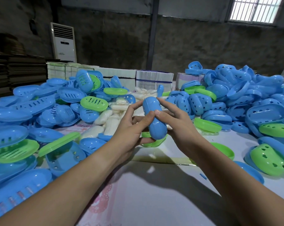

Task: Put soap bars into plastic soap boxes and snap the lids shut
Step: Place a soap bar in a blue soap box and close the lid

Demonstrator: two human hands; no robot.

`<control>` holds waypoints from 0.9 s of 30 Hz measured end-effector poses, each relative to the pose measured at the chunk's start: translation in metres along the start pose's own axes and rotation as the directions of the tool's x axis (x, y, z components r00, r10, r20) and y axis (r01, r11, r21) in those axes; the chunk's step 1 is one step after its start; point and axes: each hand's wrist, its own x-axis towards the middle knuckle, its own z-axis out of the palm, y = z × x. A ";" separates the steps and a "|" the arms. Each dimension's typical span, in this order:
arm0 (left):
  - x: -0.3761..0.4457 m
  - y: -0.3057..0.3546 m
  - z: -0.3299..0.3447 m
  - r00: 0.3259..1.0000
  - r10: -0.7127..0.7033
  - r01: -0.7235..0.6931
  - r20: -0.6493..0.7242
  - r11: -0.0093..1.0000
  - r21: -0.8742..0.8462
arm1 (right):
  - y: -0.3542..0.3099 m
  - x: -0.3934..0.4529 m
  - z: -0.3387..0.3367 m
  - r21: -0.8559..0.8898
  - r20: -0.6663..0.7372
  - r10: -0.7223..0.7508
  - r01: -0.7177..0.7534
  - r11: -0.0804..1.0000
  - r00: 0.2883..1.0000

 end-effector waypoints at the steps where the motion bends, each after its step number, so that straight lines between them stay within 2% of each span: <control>1: 0.000 0.000 0.000 1.000 0.000 0.000 0.002 1.000 0.005 | 0.000 0.000 0.000 0.005 0.003 0.001 -0.001 1.000 1.000; 7: 0.000 0.000 -0.001 1.000 0.001 -0.001 0.009 1.000 0.016 | 0.003 0.001 -0.002 0.016 0.028 -0.007 0.007 1.000 1.000; 12: 0.000 0.000 -0.001 0.998 -0.051 0.051 0.031 0.998 -0.020 | 0.008 0.002 -0.004 -0.002 0.043 -0.051 0.051 0.999 0.998; 16: 0.002 0.003 -0.006 0.997 -0.041 0.043 0.068 0.999 -0.021 | 0.007 0.003 -0.007 -0.049 0.056 -0.085 0.088 0.995 0.995; 22: 0.002 0.000 -0.005 0.998 -0.036 0.037 0.053 0.999 -0.017 | 0.010 0.004 -0.006 -0.024 0.071 -0.085 0.086 0.996 0.994; 27: 0.005 -0.004 -0.004 0.996 -0.087 0.090 0.035 0.989 -0.116 | 0.020 0.006 -0.005 -0.081 0.078 -0.050 0.056 0.995 0.996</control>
